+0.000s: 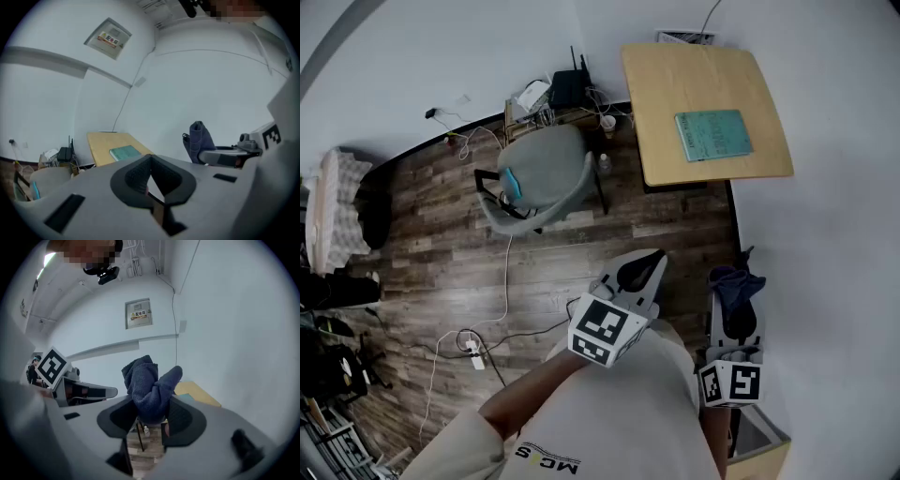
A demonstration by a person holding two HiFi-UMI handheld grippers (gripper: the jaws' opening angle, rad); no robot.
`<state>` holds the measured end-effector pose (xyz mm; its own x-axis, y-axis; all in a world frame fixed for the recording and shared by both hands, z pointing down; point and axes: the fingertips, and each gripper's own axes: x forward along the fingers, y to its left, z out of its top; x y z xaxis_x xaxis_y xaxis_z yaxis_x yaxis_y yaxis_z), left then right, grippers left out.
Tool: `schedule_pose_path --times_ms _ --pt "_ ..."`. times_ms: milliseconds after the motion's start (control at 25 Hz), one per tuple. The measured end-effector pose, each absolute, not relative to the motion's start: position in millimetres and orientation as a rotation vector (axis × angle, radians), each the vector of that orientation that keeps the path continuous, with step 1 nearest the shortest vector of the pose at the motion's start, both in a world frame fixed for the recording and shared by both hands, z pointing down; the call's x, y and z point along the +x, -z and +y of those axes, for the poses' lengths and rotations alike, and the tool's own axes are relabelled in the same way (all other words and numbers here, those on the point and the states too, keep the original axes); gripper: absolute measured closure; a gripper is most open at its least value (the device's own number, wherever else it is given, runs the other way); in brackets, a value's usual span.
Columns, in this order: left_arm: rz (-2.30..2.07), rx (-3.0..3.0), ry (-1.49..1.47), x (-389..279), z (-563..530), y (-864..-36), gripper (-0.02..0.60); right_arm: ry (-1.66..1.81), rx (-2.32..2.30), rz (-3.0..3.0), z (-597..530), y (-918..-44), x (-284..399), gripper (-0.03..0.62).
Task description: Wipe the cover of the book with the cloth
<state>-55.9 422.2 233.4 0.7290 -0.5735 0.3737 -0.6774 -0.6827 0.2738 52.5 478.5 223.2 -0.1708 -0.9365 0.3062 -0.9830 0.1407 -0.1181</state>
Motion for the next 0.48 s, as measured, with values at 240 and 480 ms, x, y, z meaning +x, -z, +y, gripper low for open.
schedule_pose_path --times_ms 240,480 --pt "-1.021 2.521 -0.487 -20 464 -231 0.572 -0.634 1.831 -2.261 517 -253 90 0.413" --pt "-1.003 2.503 -0.531 10 498 -232 0.572 -0.576 1.807 -2.341 528 -235 109 0.414"
